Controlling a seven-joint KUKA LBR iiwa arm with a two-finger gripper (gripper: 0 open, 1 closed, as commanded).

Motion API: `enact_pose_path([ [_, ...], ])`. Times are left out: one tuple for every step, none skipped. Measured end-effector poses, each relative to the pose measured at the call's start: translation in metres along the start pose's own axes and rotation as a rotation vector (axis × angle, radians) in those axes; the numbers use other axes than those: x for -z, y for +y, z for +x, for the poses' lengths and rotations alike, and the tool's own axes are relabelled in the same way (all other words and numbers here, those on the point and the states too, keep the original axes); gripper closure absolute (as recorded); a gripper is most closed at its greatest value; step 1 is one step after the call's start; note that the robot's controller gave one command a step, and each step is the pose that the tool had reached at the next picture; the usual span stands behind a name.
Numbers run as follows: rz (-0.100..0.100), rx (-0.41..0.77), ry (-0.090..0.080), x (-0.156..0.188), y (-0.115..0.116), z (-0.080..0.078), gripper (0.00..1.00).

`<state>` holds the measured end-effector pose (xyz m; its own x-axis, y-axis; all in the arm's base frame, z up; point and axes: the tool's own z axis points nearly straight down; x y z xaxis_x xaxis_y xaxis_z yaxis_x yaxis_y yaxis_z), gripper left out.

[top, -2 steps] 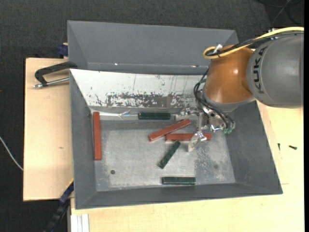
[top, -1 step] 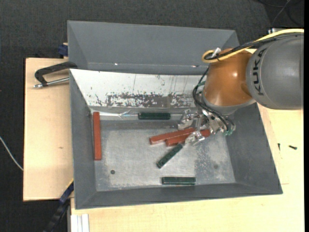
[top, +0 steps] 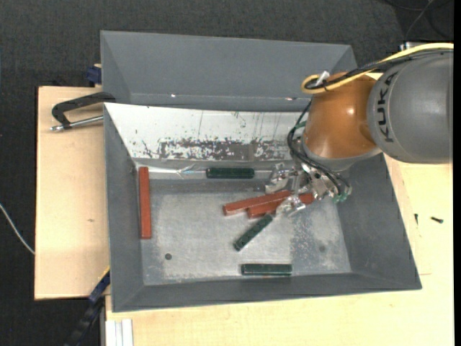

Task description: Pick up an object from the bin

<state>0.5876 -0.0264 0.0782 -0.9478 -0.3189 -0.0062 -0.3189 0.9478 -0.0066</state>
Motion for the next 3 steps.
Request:
enact_pose_path([
  [-0.001,-0.001,0.0,0.002,0.0,0.001,1.0],
  [-0.005,-0.001,0.001,0.013,0.002,0.001,1.0],
  [-0.005,-0.001,-0.002,0.019,0.002,-0.001,1.0],
])
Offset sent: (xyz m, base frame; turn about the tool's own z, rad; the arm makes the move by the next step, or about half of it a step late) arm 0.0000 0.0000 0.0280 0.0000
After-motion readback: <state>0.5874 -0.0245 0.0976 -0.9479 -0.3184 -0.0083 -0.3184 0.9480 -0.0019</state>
